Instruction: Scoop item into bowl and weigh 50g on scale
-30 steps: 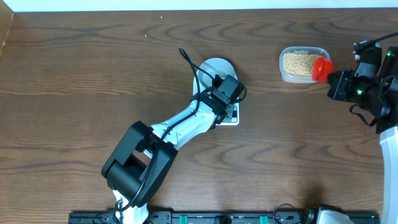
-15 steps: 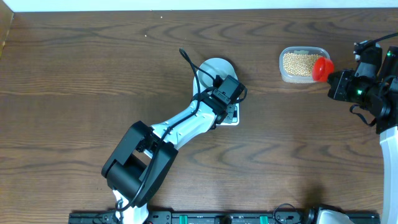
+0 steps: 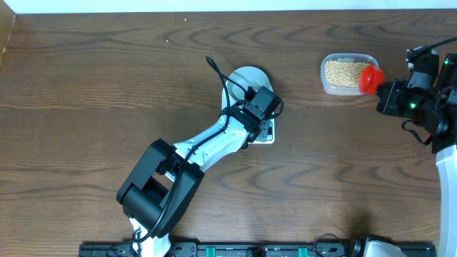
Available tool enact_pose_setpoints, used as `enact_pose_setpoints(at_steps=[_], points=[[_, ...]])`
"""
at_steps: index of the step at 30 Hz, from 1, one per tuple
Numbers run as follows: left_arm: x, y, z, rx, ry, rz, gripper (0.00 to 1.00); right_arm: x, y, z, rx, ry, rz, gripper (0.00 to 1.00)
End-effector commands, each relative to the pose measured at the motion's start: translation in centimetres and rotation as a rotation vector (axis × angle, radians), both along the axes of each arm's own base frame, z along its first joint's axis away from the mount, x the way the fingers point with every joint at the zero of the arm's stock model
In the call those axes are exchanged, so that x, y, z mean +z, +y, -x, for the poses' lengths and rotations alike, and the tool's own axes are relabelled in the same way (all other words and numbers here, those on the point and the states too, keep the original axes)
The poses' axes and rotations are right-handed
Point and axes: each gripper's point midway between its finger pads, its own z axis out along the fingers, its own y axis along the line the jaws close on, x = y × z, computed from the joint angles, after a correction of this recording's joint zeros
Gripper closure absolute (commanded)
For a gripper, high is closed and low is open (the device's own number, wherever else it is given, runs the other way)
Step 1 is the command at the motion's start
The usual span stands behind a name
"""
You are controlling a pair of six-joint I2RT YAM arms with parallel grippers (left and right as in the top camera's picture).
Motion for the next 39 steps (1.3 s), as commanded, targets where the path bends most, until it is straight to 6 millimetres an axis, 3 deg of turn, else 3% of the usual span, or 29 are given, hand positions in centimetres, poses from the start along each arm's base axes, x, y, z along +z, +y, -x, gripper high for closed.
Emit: enact_pose_setpoints(at_steps=[1,7,39], points=[[-1.9,0.7,1.1,0.009,0.053,-0.022,0.92,0.9,-0.1,0.0,0.007,-0.025,0.016,0.99],[-3.1,0.5,1.5,-0.001,0.079,-0.03,0.93,0.9,-0.1,0.0,0.007,-0.025,0.015,0.99],[-5.1,1.6,3.6,0.018,0.18,-0.071,0.92,0.7,-0.1,0.2,0.007,-0.013,0.013,0.99]])
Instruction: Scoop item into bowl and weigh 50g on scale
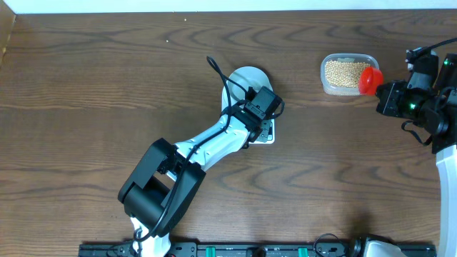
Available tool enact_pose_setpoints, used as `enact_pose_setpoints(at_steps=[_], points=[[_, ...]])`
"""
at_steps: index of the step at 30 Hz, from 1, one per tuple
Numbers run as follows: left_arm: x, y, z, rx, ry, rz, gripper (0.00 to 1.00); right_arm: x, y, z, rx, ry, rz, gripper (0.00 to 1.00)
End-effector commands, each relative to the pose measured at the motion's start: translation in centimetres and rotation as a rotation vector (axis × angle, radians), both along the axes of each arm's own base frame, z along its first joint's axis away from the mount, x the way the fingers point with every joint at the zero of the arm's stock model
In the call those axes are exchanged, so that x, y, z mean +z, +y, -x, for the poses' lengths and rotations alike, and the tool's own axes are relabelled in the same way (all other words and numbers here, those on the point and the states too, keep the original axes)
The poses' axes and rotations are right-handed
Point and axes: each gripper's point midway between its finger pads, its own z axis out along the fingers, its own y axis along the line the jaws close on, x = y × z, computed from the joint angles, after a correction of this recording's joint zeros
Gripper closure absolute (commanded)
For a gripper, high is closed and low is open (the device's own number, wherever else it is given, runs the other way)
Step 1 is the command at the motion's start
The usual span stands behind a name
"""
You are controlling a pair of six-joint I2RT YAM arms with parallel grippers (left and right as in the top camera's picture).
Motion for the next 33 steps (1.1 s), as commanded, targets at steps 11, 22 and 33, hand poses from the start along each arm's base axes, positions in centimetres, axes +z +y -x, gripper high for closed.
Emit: enact_pose_setpoints(at_steps=[11,22,33], points=[[-5.1,1.3,3.8,0.004,0.175,-0.041,0.93,0.9,-0.2,-0.1,0.007,-0.028,0.015,0.99],[-2.4,0.5,1.2,-0.042,0.041,-0.029,0.92,0.6,-0.1,0.2,0.007,-0.01,0.012,0.99],[11.9,-0.8,-0.2,-0.058,-0.236,0.183,0.92,0.5,-0.2,-0.2,0.007,-0.015,0.014,0.99]])
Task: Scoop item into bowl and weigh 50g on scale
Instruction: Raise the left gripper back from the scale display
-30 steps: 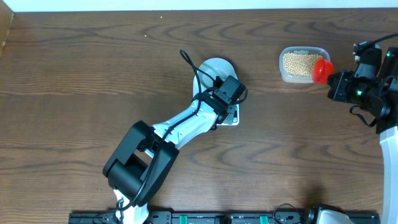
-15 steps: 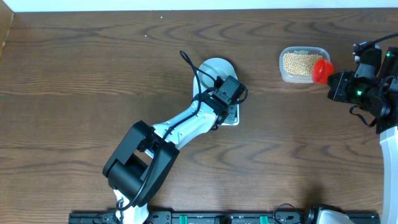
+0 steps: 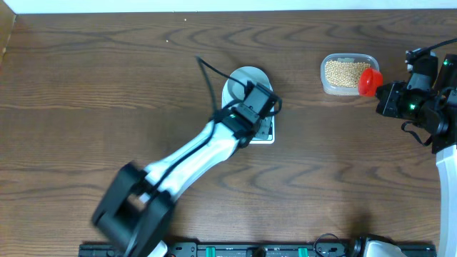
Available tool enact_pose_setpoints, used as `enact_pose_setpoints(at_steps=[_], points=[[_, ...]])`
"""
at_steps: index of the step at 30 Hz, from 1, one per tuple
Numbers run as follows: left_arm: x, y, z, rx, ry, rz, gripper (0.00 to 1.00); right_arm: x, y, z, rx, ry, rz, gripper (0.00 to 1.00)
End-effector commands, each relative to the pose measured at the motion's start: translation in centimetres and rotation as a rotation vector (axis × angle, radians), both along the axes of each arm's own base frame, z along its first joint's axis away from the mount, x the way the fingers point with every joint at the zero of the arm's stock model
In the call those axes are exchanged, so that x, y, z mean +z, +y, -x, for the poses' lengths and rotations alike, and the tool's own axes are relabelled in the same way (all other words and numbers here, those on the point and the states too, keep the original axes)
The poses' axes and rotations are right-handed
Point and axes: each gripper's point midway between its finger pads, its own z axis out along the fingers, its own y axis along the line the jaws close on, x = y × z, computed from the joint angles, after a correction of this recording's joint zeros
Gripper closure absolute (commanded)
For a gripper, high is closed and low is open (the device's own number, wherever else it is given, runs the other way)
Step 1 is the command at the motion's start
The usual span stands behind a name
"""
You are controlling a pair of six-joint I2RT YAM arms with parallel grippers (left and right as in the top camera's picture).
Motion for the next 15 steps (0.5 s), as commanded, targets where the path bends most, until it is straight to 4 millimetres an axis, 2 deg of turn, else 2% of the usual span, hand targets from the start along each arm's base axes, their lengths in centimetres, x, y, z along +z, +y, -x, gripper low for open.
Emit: enact_pose_setpoints(at_steps=[1,3,6,10,15], points=[[5.2,0.1,-0.1,-0.014,-0.104,0.067,0.9,0.5,-0.2,-0.4,0.007,-0.019,0.014,0.99],[6.5,0.2,0.1,-0.013,-0.126,0.085,0.85,0.3,-0.2,-0.5,0.008,-0.013,0.012,0.99],[7.1,0.6,0.5,-0.013,-0.127,0.085,0.83,-0.1,-0.3,-0.7,0.008,-0.001,0.01,0.99],[6.2,1.5,1.5,-0.012,-0.076,0.039,0.83,-0.3,-0.3,-0.8,0.008,0.006,0.008,0.99],[4.3,4.3,3.2,0.013,0.036,-0.053,0.83,-0.2,-0.3,-0.9,0.008,0.0,0.009,0.99]])
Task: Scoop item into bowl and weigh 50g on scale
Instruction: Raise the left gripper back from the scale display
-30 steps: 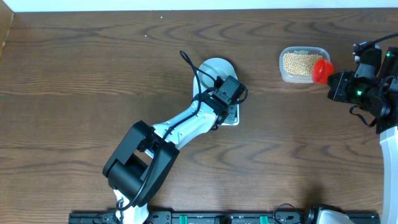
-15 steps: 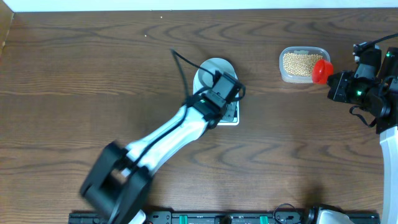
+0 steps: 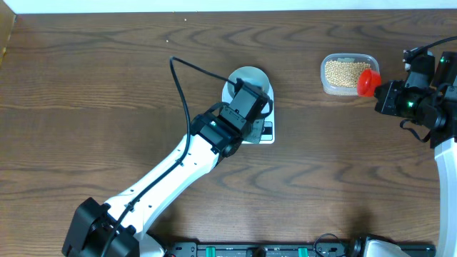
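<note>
A small white scale [image 3: 267, 133] with a round grey plate [image 3: 250, 73] sits at the table's middle. My left gripper [image 3: 248, 105] hangs over the scale, its fingers hidden under the wrist, so its state does not show. At the right stands a clear tub of yellow beans [image 3: 343, 71]. A red scoop [image 3: 368, 81] rests at the tub's right rim, with my right gripper [image 3: 383, 93] shut on its handle. No bowl shows in this view.
The left arm [image 3: 164, 178] stretches diagonally from the bottom left to the scale, with a black cable [image 3: 182, 93] looping above it. A black rail [image 3: 257, 250] runs along the front edge. The table's back edge [image 3: 214, 12] meets a white wall.
The left arm has stretched out, its elbow now at the bottom left. Its wrist has shifted a little left over the scale. The right arm and scoop are as before.
At the two oldest moments the left arm was folded, its wrist over the scale's right side, and the right gripper held the red scoop at the tub's rim. Then the left arm was blurred, unfolding. Now it lies extended, wrist still over the scale.
</note>
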Available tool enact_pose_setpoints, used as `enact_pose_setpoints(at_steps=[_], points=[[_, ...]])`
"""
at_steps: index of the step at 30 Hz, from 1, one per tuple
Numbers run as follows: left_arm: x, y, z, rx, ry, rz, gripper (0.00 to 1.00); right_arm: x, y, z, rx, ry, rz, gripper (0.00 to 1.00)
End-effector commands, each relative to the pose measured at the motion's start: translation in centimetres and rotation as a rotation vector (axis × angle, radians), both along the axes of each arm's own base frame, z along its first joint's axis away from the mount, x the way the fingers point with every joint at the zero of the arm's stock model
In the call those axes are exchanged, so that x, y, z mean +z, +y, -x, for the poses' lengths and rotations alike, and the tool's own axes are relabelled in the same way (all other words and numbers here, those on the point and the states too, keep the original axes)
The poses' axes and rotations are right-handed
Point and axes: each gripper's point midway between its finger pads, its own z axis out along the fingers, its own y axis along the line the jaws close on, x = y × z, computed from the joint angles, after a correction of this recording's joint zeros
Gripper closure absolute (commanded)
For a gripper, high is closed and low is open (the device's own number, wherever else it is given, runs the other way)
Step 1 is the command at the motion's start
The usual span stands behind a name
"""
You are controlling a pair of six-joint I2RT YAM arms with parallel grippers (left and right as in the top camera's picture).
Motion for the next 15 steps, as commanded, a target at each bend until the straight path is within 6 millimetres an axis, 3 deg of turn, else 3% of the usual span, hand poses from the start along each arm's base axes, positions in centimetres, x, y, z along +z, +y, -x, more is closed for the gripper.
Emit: enact_pose_setpoints(at_steps=[1,6,15], points=[[-0.6,1.9,0.3,0.022,0.047,-0.042,0.83,0.8,-0.2,-0.3,0.009,-0.028,0.013,0.99],[-0.9,2.1,0.5,-0.115,0.117,0.022,0.83,0.9,-0.1,-0.5,0.008,-0.035,0.009,0.99],[-0.8,4.4,-0.2,-0.12,0.145,0.045,0.75,0.8,-0.1,-0.4,0.003,-0.029,0.004,0.99]])
